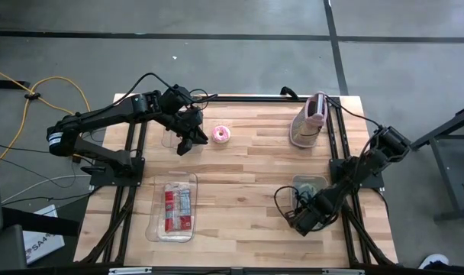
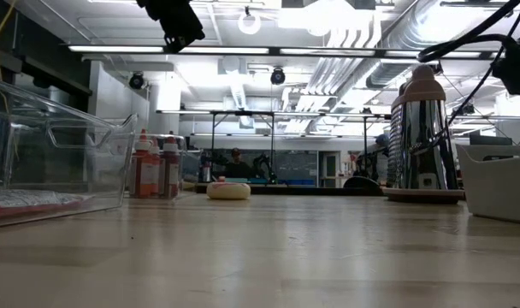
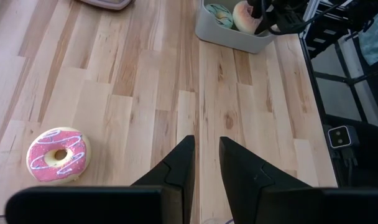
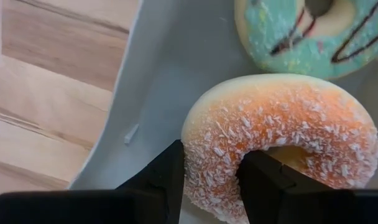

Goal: Pick & Place Food Item
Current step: Put the orange donut into the gray bin

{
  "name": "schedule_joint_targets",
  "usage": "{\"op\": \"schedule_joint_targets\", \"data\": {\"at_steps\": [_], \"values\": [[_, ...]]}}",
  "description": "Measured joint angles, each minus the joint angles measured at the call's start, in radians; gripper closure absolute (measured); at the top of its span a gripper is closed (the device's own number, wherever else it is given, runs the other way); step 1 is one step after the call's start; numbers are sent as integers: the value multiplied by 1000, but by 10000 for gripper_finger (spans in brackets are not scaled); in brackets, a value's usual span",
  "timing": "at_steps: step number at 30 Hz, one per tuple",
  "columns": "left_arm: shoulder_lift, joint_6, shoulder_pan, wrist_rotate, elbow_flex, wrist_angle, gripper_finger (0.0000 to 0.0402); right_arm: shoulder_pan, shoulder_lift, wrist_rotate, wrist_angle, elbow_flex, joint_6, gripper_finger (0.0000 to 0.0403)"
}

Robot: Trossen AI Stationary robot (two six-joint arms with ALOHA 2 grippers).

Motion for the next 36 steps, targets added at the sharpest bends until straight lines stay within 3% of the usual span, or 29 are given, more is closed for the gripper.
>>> {"op": "schedule_joint_targets", "data": {"at_steps": [14,25,36], "values": [[0,0,0,0,0,0,332,6,0,15,-1,0,-8,280],[0,0,0,0,0,0,332,26,0,33,-1,0,-2,200],[0,0,0,0,0,0,332,23,-90,33,-22,-2,1,199]]}}
